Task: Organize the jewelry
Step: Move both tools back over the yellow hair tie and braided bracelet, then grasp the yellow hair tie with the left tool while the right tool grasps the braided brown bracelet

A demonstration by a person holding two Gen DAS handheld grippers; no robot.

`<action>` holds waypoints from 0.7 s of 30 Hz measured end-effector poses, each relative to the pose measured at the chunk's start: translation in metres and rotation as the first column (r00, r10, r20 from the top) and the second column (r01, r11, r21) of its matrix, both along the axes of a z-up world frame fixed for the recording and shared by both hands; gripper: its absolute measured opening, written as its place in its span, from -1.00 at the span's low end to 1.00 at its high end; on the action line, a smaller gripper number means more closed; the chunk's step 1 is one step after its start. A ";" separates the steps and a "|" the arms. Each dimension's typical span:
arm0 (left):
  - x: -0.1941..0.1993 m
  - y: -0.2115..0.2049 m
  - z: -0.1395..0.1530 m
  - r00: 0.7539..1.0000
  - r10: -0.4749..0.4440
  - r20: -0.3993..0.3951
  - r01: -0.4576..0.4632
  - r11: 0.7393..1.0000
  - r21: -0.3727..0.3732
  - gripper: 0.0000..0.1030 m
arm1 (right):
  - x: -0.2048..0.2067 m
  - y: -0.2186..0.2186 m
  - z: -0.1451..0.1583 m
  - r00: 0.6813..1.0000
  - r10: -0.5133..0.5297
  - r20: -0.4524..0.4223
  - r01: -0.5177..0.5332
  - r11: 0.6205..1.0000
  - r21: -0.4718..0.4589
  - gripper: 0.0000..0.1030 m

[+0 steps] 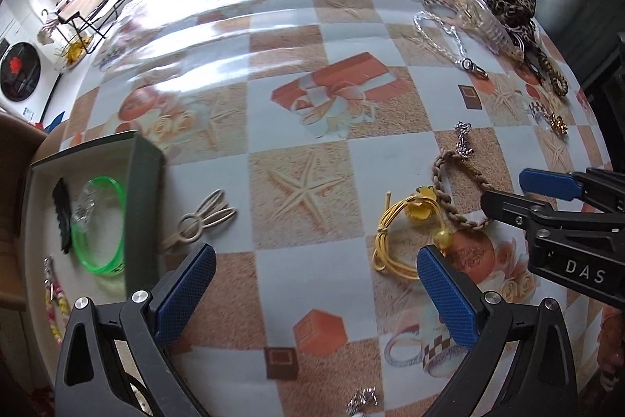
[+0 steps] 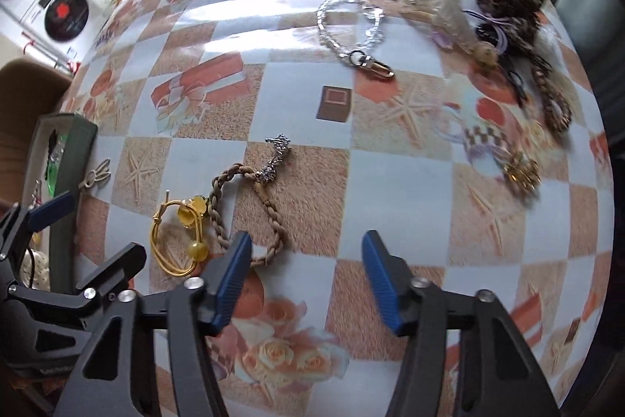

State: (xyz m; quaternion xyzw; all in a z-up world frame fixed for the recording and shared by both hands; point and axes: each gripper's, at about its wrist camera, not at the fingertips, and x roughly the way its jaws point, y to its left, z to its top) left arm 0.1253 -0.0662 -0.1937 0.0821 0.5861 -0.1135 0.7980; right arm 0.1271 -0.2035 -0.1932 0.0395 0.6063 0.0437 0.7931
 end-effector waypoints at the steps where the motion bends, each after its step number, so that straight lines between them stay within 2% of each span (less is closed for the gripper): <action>1: 0.001 -0.001 -0.003 1.000 -0.004 -0.003 0.004 1.000 0.003 0.94 | 0.000 0.001 0.000 1.000 0.012 0.010 -0.012 1.000 -0.011 0.10; 3: 0.003 -0.004 -0.010 1.000 -0.011 -0.015 0.011 1.000 0.029 0.82 | 0.002 0.006 0.000 0.999 0.041 0.017 -0.040 0.999 -0.035 0.04; 8: 0.004 -0.005 -0.013 1.000 -0.013 -0.008 0.013 0.999 0.034 0.78 | 0.002 0.016 -0.002 0.995 0.096 0.033 -0.092 0.990 -0.104 -0.06; 10: 0.004 -0.008 -0.012 1.000 -0.024 -0.002 0.024 0.999 0.027 0.62 | 0.000 0.021 -0.002 0.992 0.117 0.043 -0.110 0.985 -0.135 -0.09; 11: 0.003 -0.008 -0.010 1.000 -0.031 0.000 0.031 0.999 0.025 0.58 | -0.001 0.022 -0.002 0.991 0.126 0.048 -0.119 0.984 -0.131 -0.18; 13: 0.002 -0.015 -0.009 0.999 -0.052 0.005 0.052 0.998 0.020 0.32 | -0.001 0.028 -0.002 0.988 0.145 0.051 -0.137 0.981 -0.137 -0.37; 14: 0.001 -0.017 -0.007 0.998 -0.068 0.002 0.068 0.998 0.009 0.23 | -0.001 0.031 -0.001 0.986 0.155 0.052 -0.147 0.979 -0.138 -0.56; 15: 0.000 -0.021 -0.007 0.997 -0.078 0.000 0.078 0.997 0.003 0.07 | -0.001 0.035 -0.001 0.985 0.165 0.049 -0.157 0.978 -0.136 -0.71; 16: 0.000 -0.024 -0.006 0.996 -0.091 -0.001 0.091 0.996 -0.003 -0.10 | 0.000 0.037 -0.001 0.984 0.170 0.047 -0.163 0.977 -0.135 -0.78; 17: -0.001 -0.026 -0.006 0.995 -0.104 -0.003 0.104 0.995 -0.011 -0.20 | 0.000 0.039 -0.001 0.984 0.171 0.046 -0.163 0.977 -0.140 -0.82; 18: -0.002 -0.029 -0.005 0.993 -0.117 -0.004 0.116 0.993 -0.017 -0.41 | 0.000 0.038 -0.001 0.985 0.166 0.046 -0.159 0.978 -0.137 -0.84; 19: -0.002 -0.031 -0.004 0.992 -0.123 0.001 0.123 0.992 -0.012 -0.79 | 0.000 0.037 -0.001 0.986 0.159 0.046 -0.152 0.980 -0.126 -0.84; 21: -0.001 -0.031 -0.003 0.993 -0.120 -0.007 0.120 0.993 -0.023 -0.84 | 0.001 0.031 0.000 0.990 0.132 0.043 -0.128 0.988 -0.091 -0.86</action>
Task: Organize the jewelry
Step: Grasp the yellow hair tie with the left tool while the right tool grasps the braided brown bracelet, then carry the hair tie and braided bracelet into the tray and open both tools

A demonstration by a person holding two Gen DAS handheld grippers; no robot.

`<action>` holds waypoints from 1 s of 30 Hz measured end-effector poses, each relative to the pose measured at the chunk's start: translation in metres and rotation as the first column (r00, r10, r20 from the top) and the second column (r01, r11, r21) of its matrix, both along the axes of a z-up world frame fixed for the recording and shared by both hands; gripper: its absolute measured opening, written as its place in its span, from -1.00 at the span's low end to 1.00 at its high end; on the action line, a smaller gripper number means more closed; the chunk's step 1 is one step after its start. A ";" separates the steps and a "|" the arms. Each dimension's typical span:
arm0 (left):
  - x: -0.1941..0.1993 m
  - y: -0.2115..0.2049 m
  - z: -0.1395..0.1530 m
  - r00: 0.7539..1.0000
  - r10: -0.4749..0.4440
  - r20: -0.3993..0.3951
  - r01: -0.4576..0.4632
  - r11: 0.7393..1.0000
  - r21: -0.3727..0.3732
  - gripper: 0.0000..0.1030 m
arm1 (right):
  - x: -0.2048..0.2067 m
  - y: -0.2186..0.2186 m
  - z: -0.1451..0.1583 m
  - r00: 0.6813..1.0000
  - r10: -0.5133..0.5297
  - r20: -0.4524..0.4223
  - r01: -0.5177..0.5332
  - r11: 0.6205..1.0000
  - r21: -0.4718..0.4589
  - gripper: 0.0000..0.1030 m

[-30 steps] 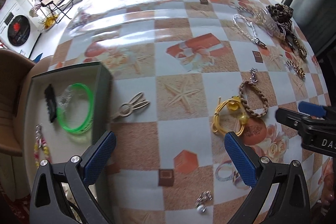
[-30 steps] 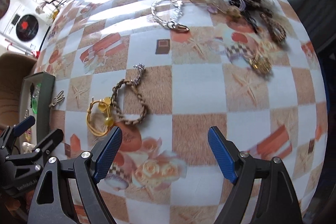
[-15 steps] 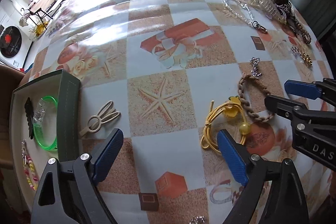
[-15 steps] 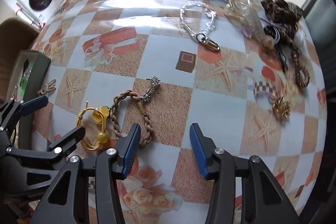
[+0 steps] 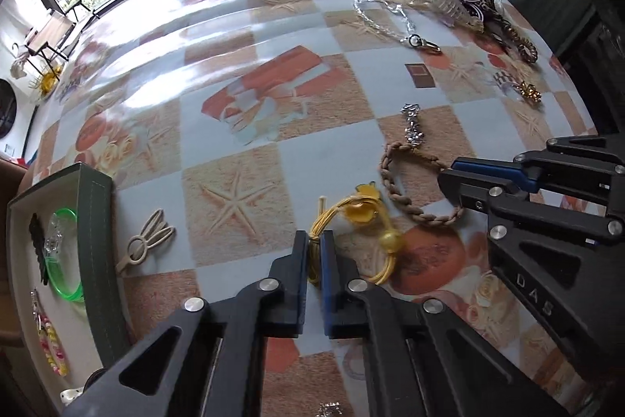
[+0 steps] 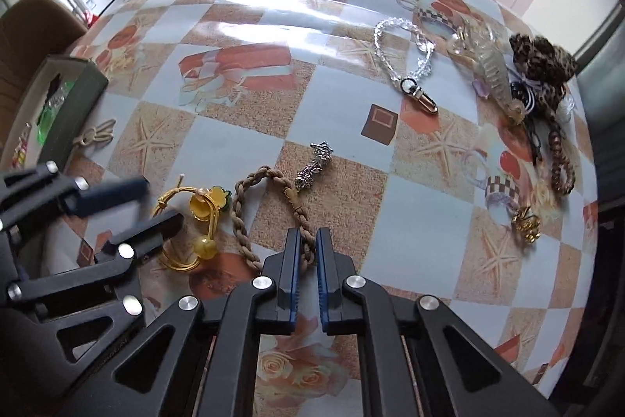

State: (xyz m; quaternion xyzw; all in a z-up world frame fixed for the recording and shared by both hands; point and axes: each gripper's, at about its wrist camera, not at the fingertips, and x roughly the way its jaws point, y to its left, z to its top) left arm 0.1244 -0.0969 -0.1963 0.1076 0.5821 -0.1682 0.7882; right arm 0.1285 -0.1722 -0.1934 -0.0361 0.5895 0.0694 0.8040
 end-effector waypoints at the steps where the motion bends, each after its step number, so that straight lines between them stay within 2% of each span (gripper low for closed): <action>1: 0.001 0.003 0.001 1.000 0.012 -0.010 -0.012 1.000 -0.017 -0.84 | 0.000 -0.003 0.000 1.000 -0.015 -0.004 0.015 1.000 0.018 -0.86; 4: 0.004 0.016 0.003 0.998 0.055 -0.040 -0.058 0.996 -0.071 -0.84 | -0.003 -0.014 0.004 0.998 -0.063 -0.015 0.064 0.994 0.088 -0.87; 6: 0.002 0.022 0.006 0.997 0.069 -0.038 -0.072 0.994 -0.081 -0.84 | -0.006 -0.021 0.008 0.996 -0.089 -0.020 0.091 0.988 0.125 -0.87; 13: -0.006 0.042 0.028 0.995 0.102 -0.019 -0.103 0.986 -0.127 -0.84 | -0.023 -0.032 0.023 0.989 -0.142 -0.032 0.146 0.970 0.194 -0.87; 30: -0.038 0.076 0.085 0.989 0.151 -0.005 -0.149 0.968 -0.202 -0.84 | -0.052 -0.023 0.059 0.979 -0.195 -0.057 0.203 0.949 0.241 -0.87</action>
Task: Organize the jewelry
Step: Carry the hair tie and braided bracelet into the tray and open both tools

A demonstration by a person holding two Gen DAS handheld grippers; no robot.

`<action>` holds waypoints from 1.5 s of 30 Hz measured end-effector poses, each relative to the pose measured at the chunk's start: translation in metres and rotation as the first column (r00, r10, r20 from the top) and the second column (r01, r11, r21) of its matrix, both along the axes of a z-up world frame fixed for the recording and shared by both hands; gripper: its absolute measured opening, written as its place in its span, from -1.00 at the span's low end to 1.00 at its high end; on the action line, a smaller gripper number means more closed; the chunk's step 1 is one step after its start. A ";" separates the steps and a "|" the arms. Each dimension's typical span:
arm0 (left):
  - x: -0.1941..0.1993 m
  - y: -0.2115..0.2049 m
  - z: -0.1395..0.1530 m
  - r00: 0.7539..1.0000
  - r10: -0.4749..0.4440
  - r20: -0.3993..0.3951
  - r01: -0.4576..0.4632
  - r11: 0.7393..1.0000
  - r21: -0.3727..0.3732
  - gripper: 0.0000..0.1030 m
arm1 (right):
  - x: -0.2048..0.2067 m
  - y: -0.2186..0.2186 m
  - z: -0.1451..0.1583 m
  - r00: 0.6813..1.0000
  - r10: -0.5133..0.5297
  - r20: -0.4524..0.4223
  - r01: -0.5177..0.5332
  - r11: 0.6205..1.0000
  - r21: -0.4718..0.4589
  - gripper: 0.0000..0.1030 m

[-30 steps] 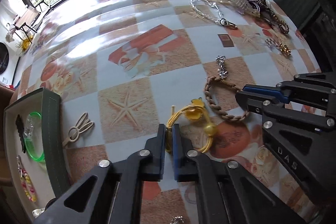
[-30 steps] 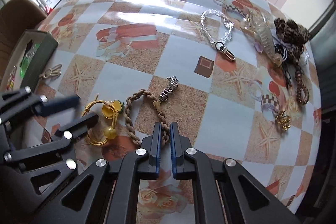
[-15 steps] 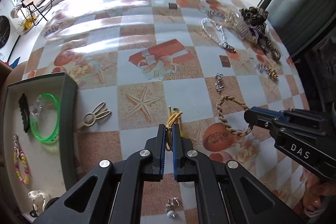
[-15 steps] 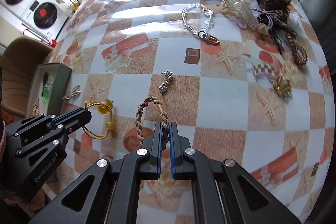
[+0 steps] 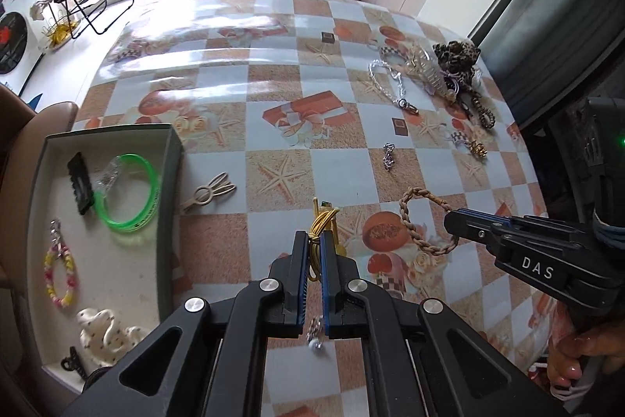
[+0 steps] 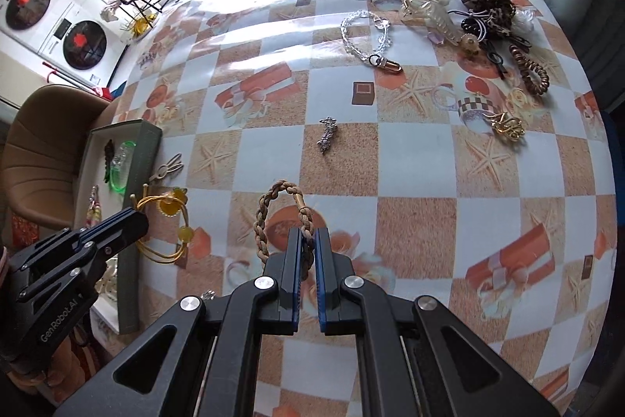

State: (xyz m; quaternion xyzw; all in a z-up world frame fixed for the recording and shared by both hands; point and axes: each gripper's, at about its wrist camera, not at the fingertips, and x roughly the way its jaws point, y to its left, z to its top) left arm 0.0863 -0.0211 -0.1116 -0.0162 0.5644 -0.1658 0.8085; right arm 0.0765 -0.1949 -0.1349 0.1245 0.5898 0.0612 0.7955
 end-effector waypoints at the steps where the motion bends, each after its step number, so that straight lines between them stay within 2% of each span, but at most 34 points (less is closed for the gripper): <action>1: -0.002 0.003 0.003 1.000 0.004 0.002 -0.004 1.000 -0.004 -0.84 | -0.001 0.001 0.002 1.000 0.001 -0.001 -0.001 1.000 0.000 -0.87; 14: -0.022 0.054 0.041 0.997 0.076 0.033 -0.075 0.996 -0.039 -0.84 | -0.003 0.043 0.041 0.998 0.053 0.022 -0.053 0.999 -0.005 -0.87; 27: -0.039 0.146 0.058 0.972 0.230 0.053 -0.229 0.973 -0.031 -0.84 | 0.007 0.129 0.066 0.979 0.195 0.050 -0.195 0.981 -0.002 -0.87; 36: -0.052 0.211 0.049 0.940 0.338 0.043 -0.337 0.941 -0.021 -0.84 | 0.014 0.196 0.065 0.952 0.303 0.046 -0.304 0.953 0.000 -0.87; 45: -0.054 0.242 0.021 0.924 0.381 -0.010 -0.381 0.924 -0.037 -0.84 | 0.020 0.250 0.053 0.919 0.394 0.027 -0.394 0.919 -0.010 -0.87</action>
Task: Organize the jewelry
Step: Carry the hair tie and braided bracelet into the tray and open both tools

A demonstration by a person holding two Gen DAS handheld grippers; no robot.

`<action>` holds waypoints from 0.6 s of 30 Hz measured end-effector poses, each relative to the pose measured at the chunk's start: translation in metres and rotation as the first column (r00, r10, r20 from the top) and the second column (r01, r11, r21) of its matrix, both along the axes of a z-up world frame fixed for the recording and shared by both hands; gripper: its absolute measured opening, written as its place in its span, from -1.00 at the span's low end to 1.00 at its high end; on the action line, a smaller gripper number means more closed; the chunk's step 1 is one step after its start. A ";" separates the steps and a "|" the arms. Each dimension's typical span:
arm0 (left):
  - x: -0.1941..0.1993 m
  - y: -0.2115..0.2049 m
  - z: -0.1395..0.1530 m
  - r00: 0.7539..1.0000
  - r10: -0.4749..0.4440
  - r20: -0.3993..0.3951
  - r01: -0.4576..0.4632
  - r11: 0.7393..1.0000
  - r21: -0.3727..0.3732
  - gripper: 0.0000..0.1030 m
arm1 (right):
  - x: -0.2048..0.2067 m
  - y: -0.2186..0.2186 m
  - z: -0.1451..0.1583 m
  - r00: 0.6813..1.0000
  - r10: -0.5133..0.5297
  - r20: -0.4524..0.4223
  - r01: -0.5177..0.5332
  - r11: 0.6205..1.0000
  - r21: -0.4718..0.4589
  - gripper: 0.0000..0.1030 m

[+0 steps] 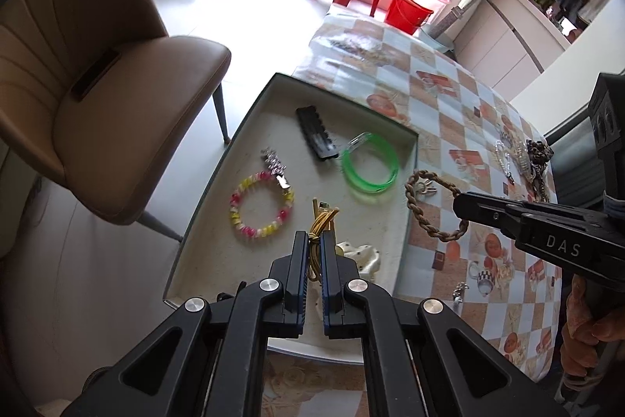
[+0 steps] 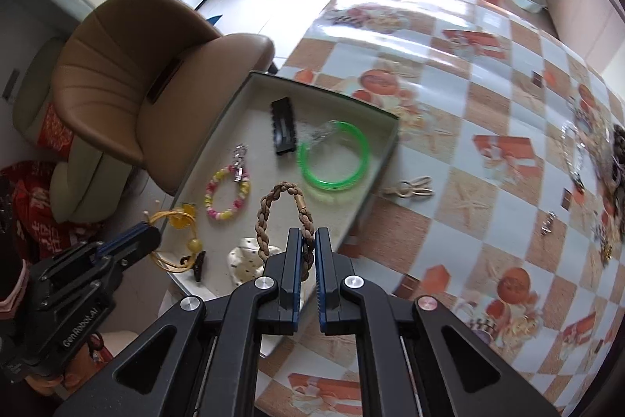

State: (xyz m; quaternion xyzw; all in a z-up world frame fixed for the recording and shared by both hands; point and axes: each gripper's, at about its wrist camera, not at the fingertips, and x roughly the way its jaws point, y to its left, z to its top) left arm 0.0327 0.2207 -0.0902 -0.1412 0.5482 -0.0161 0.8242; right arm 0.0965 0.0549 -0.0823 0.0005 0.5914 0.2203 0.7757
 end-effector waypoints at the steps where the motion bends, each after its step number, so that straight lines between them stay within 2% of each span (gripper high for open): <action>1: 0.000 0.002 -0.004 1.000 0.004 -0.005 -0.004 1.000 -0.003 -0.84 | 0.001 0.005 -0.002 1.000 0.010 -0.001 -0.010 1.000 -0.004 -0.87; 9: 0.006 0.010 -0.042 0.998 0.030 -0.052 -0.031 0.999 -0.015 -0.84 | 0.008 0.032 -0.027 0.998 0.055 -0.028 -0.056 0.998 -0.034 -0.87; 18: 0.008 0.018 -0.075 0.993 0.058 -0.102 -0.057 0.998 0.016 -0.84 | 0.016 0.044 -0.063 0.996 0.068 -0.065 -0.072 0.996 -0.057 -0.87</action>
